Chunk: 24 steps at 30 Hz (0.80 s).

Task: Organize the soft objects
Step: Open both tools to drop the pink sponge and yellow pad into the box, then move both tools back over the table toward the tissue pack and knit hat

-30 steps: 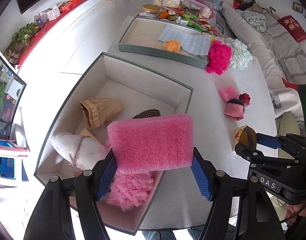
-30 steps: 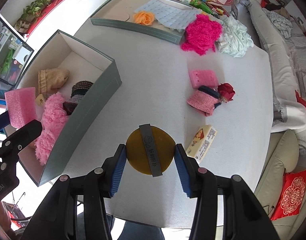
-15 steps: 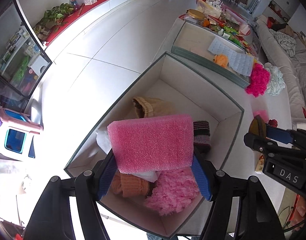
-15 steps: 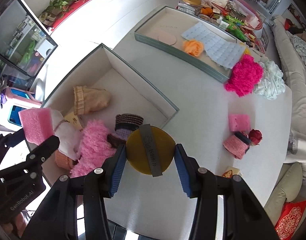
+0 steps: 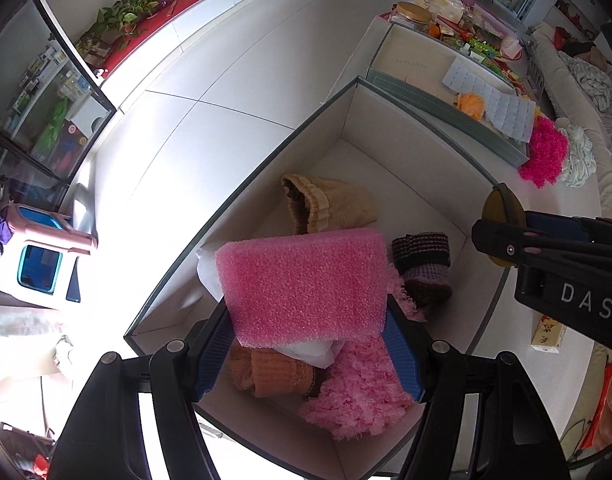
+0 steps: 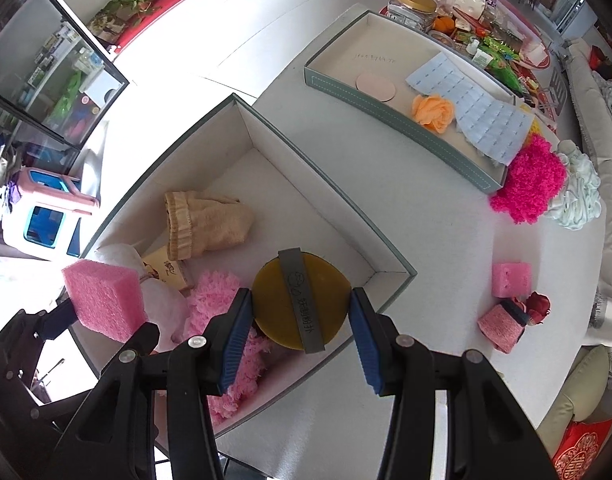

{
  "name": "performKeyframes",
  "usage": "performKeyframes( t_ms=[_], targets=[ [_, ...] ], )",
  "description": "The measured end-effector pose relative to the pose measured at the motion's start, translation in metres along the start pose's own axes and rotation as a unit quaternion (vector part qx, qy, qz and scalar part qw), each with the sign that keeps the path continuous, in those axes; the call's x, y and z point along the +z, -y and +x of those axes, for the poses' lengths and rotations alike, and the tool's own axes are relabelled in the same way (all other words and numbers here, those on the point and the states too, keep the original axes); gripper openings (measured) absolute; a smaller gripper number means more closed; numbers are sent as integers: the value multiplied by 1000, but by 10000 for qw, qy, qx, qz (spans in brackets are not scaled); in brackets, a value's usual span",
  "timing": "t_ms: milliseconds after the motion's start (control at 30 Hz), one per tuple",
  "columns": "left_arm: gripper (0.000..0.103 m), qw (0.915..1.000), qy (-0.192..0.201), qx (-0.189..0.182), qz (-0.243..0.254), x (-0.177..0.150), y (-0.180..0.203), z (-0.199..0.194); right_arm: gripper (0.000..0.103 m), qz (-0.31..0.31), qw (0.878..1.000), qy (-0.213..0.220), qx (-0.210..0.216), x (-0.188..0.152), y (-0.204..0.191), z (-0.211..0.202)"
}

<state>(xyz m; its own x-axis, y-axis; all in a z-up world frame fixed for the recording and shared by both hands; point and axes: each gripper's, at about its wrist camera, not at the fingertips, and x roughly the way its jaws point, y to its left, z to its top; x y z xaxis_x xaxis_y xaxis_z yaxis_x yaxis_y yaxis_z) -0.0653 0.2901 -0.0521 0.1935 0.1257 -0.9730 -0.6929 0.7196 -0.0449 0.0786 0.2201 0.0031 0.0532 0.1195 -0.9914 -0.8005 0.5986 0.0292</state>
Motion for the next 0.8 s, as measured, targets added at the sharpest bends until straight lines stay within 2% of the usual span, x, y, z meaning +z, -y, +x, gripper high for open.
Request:
performKeyframes(
  t_ms=[500, 533, 567, 600, 633, 700, 767, 800],
  targets=[
    [72, 9998, -196, 24, 96, 0, 5, 12, 56, 22, 9994, -290, 195, 3, 2, 20],
    [79, 9996, -249, 64, 89, 0, 5, 13, 62, 52, 9991, -334, 244, 3, 3, 21],
    [94, 9994, -327, 112, 72, 0, 6, 14, 67, 86, 9989, -367, 272, 2, 5, 21],
    [100, 9991, -384, 143, 51, 0, 6, 16, 79, 130, 9988, -382, 291, 2, 7, 21],
    [102, 9990, -413, 168, 33, -1, 5, 16, 86, 174, 9986, -367, 334, 1, 9, 21],
    [102, 9992, -372, 163, 16, -3, 5, 14, 92, 277, 9982, -265, 456, -2, 13, 17],
    [102, 9992, -340, 207, 6, -5, 4, 11, 103, 401, 9975, -169, 549, -6, 20, 13],
    [102, 9992, -352, 209, 1, -5, 4, 10, 103, 401, 9975, -169, 549, -6, 20, 13]
  ],
)
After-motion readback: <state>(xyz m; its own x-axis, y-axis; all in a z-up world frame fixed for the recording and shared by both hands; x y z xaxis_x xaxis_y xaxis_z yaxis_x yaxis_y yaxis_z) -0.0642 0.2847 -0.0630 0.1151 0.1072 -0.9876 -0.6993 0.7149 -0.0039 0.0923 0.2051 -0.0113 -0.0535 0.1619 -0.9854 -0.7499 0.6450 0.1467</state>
